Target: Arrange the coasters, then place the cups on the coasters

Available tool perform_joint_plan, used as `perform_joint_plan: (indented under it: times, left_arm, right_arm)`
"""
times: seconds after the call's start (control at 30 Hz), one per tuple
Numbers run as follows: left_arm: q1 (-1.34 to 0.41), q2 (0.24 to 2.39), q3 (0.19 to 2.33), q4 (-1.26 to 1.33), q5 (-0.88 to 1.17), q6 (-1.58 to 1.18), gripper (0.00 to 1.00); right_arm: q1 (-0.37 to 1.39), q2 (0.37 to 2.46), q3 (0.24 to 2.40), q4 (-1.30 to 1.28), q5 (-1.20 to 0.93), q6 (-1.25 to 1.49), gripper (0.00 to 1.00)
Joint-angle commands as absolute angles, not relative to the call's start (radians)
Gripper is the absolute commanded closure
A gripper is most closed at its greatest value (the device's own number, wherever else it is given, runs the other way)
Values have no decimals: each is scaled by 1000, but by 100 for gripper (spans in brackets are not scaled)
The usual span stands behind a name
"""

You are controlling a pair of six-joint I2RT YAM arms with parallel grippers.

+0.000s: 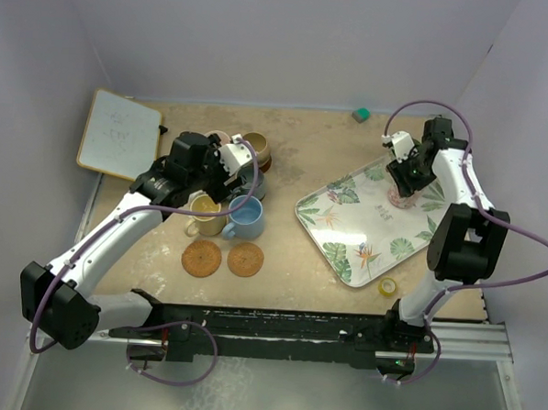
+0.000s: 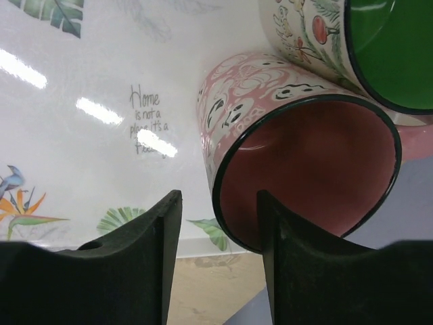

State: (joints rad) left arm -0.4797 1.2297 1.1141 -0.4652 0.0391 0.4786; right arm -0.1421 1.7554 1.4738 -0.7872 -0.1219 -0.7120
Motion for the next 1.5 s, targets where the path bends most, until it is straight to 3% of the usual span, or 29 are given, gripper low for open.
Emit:
perform_joint_plan:
  times: [0.0,0.17,0.53,0.97,1.47]
  left_arm:
    - [-474,1194,1109,-429,34,481,21]
    - [-474,1189,1120,-438,33,505,21]
    - [-474,1174,1135,-422,29,526,21]
    - [-474,1226,1156,-411,-24,527,20]
    - [-474,1273,1184,-422,-29,515,20]
  right_arm:
    - [-134,1757,1518,-850,-127,-728,55]
    - [-107,1753,1500,-879,-133,-700,77]
    - [30,1635,1379,-894,-155,-411,100]
    - [228,1555,1298,-819,-236,-181,99]
    - [305,1593,1289,-727,-353,-151,72]
